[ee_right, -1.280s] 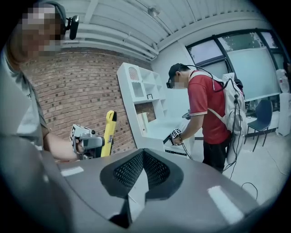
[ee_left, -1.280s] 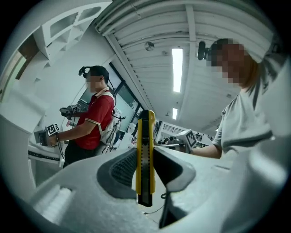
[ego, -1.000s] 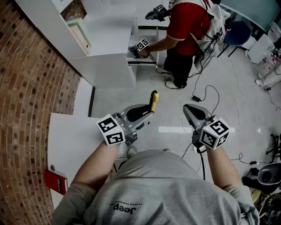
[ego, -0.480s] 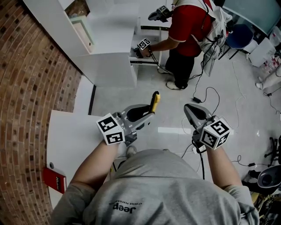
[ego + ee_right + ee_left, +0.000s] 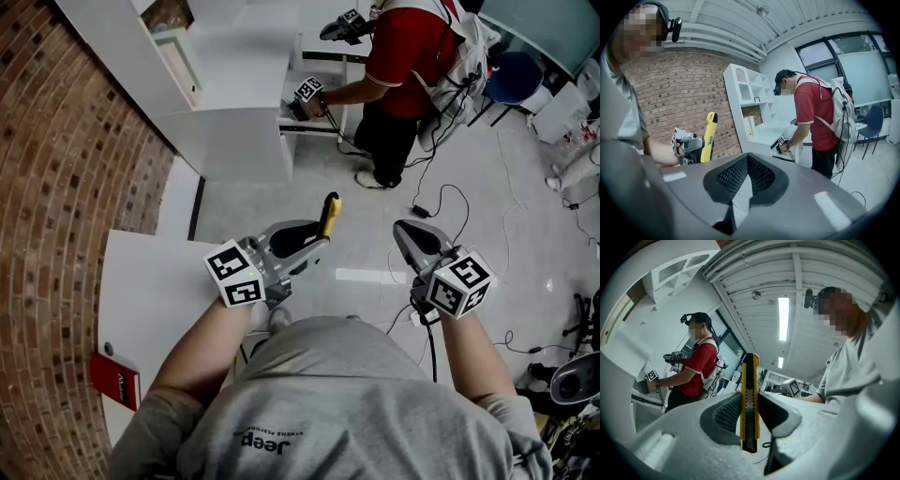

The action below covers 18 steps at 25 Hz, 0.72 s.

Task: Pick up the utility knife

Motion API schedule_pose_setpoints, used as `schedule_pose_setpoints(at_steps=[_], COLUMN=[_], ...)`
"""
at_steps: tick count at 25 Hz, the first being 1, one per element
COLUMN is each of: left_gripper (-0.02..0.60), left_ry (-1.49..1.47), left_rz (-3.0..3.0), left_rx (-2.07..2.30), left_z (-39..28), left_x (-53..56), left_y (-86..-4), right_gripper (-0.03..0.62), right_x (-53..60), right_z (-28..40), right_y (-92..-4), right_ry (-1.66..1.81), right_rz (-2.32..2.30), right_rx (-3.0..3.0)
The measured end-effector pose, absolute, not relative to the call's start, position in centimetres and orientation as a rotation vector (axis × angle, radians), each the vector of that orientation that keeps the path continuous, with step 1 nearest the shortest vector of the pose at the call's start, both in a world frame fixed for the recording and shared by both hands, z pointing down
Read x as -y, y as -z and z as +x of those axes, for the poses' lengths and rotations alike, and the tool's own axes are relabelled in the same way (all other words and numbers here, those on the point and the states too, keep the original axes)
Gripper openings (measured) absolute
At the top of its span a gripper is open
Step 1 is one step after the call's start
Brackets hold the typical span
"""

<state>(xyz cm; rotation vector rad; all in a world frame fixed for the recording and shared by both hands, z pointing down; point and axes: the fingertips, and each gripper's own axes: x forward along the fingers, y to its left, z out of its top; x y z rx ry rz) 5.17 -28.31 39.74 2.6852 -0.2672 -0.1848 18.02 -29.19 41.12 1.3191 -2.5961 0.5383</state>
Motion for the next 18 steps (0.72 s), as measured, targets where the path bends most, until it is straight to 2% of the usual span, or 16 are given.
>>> schedule_pose_setpoints(at_steps=[18], left_gripper=[0.117], left_ry=[0.198], left_rz=[2.69], left_rx=[0.255], left_z=[5.05], left_x=[28.04], left_y=[-39.61], right_gripper=[0.008], right_x=[29.02], right_z=[17.11], right_y=[-41.12], right_ry=[-0.524], right_rz=[1.275], right_rx=[2.602])
